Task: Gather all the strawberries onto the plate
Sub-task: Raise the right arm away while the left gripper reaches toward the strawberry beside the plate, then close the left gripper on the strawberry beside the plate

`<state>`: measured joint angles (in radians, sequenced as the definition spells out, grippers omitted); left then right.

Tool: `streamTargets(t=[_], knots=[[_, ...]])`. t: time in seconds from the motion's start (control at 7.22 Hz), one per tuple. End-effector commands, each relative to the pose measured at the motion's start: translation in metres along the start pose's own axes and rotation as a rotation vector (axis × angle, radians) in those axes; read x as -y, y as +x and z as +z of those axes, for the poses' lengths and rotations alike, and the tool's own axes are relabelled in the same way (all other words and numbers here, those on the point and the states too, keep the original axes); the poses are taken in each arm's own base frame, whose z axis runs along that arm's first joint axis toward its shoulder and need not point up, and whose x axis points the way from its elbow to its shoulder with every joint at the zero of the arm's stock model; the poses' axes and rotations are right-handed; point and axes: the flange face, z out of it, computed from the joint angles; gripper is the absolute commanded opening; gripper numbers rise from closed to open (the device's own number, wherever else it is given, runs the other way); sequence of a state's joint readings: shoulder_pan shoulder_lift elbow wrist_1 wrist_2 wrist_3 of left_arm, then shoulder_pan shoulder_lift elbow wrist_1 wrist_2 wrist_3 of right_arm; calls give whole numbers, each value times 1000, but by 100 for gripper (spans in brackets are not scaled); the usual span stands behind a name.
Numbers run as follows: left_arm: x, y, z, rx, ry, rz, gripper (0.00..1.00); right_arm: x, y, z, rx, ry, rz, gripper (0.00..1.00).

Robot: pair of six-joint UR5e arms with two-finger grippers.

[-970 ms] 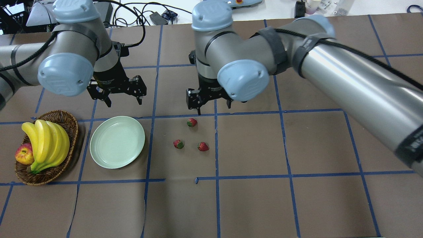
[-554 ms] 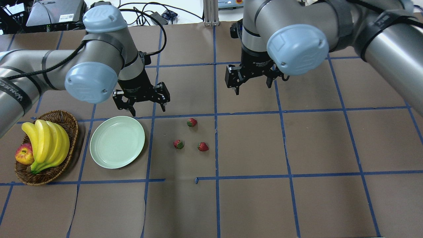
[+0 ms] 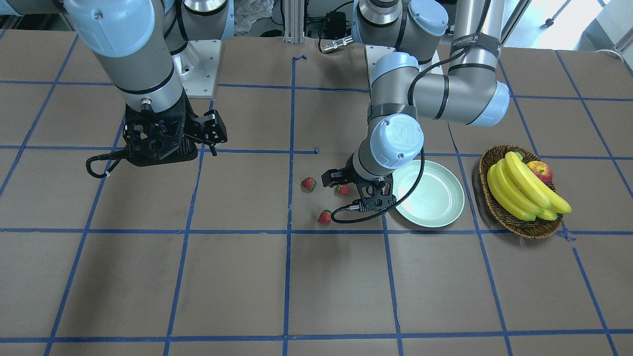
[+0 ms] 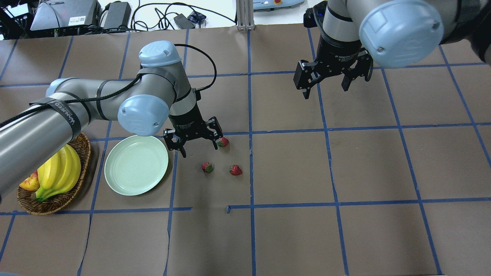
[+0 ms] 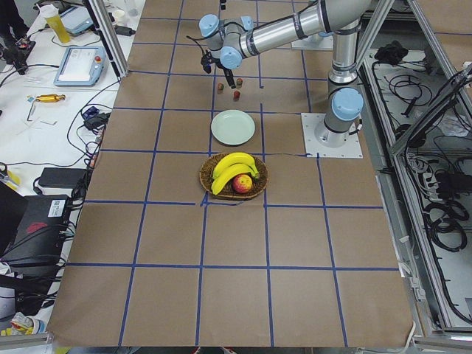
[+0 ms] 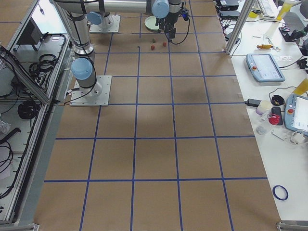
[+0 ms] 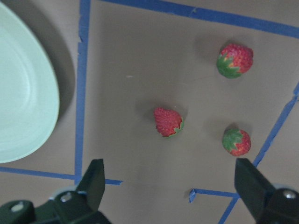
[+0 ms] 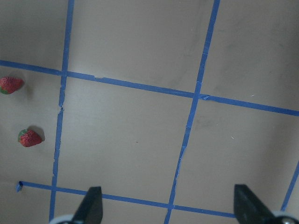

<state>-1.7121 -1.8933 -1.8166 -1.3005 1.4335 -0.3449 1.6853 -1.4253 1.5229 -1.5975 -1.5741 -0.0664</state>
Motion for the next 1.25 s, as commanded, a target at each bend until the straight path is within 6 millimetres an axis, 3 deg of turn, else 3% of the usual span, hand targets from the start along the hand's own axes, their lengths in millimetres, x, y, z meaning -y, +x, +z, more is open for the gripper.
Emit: streamTargets(t=[0.0,0.28,0.55,0.69,0.83,1.11], knots=[[9,0,31,10,-48,-12,98,-2,1,4,1,-13,1,100],[18,0,53,23,-87,-15,94,-3,0,6,3,-16,0,100],[22,0,65,31,-110,-14,64,-3,0,8,3,-22,0,100],[24,0,69,34,-118,-12,41,-3,0,8,3,-21,0,100],[24,0,71,36,-122,-5,0,-3,0,8,3,-21,0,100],[24,-3,62,63,-97,4,0,-3,-1,9,2,-24,0,100]])
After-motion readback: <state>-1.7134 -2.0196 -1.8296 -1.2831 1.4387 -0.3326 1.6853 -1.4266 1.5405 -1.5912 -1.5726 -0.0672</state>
